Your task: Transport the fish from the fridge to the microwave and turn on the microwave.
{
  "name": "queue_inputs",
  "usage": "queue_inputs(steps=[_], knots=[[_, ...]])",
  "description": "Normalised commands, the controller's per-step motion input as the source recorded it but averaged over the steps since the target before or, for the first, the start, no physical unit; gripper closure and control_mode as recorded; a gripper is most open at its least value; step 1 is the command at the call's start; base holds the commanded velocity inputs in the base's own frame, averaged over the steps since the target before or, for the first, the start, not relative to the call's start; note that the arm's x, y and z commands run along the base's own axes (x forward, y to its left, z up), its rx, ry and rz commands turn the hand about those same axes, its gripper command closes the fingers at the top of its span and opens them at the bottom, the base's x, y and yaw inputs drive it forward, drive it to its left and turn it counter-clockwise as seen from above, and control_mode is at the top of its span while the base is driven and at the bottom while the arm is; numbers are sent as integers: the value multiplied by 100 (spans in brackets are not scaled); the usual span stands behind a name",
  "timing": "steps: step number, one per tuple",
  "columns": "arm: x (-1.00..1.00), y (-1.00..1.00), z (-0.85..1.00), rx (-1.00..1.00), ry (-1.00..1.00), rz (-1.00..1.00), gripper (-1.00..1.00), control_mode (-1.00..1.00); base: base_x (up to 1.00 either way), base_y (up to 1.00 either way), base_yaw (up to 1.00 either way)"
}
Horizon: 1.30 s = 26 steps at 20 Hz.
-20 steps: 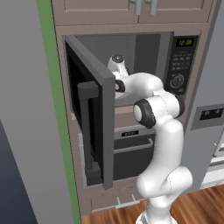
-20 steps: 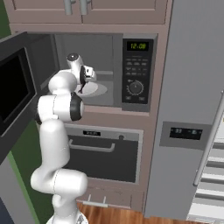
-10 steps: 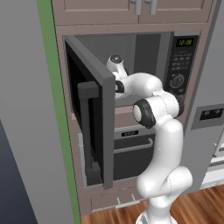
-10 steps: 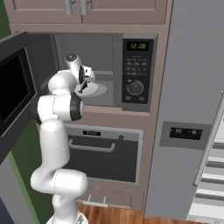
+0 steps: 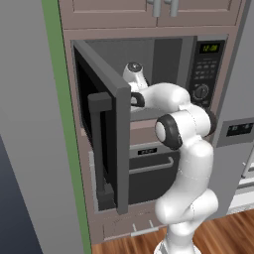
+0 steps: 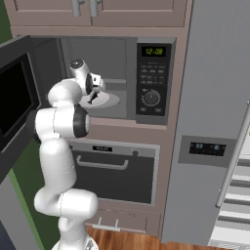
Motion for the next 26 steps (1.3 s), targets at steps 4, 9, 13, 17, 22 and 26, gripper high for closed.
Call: queue_inputs(steps=[4,9,13,17,22,26], knots=[[-57,-28,1,0,-6,0,-100,-100,0,0,0],[-60,-33,11,0,-3,0,-100,-100,0,0,0],[-56,-33,45,0,0,0,-100,-100,0,0,0],[-63,-33,58,0,0,0,-100,-100,0,0,0],[-73,-27,35,0,0,0,-100,-100,0,0,0],[-82,-13,24,0,0,0,-100,-100,0,0,0]])
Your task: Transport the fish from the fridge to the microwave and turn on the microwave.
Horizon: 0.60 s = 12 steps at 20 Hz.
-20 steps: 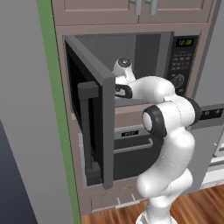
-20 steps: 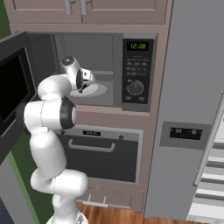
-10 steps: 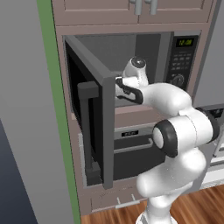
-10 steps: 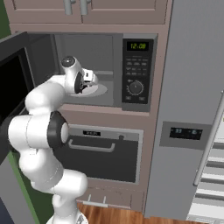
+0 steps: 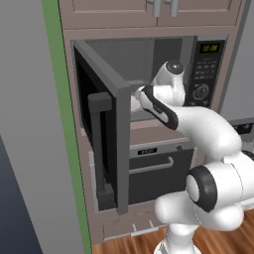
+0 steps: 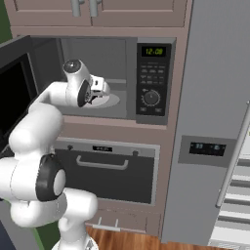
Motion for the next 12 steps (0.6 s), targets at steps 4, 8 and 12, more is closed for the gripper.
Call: queue_inputs(steps=[4,8,12], knots=[[-69,-8,37,0,0,0,-100,-100,0,0,0],[-62,-17,42,0,0,0,-100,-100,0,0,0],[-58,-9,21,0,0,1,100,-100,0,0,0]])
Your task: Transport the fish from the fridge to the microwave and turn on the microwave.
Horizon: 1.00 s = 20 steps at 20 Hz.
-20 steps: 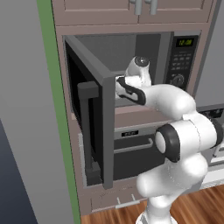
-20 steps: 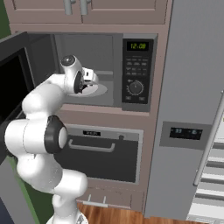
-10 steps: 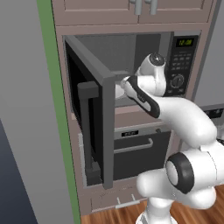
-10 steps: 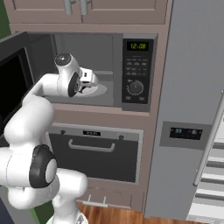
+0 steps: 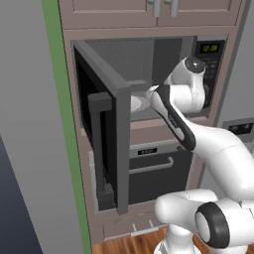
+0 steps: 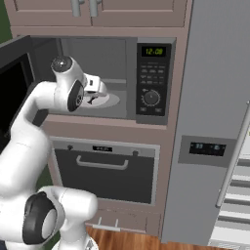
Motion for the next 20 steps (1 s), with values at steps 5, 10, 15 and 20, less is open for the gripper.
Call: queue_inputs(steps=[5,10,15,20], knots=[[-60,-15,0,0,0,0,100,-100,0,0,0],[-55,-30,0,0,-1,1,100,-100,0,0,0],[-31,-33,0,0,-1,5,100,-100,0,0,0],[-82,-16,2,0,-7,7,100,-100,0,0,0]])
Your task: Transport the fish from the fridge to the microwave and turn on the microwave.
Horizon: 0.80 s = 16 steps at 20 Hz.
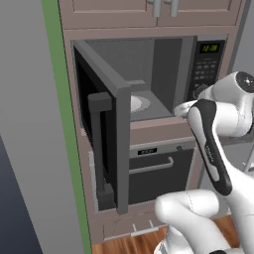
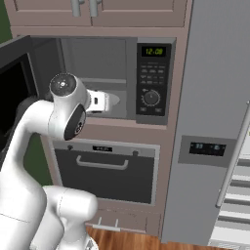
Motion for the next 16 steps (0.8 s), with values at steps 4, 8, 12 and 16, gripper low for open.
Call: queue_inputs(steps=[4,8,12,16], knots=[[-90,-2,18,1,-11,8,100,-100,0,0,0],[-81,0,26,0,-12,0,100,-100,0,0,0],[-59,0,14,0,-5,0,100,-100,0,0,0],[-53,1,0,0,-8,2,100,-100,0,0,0]])
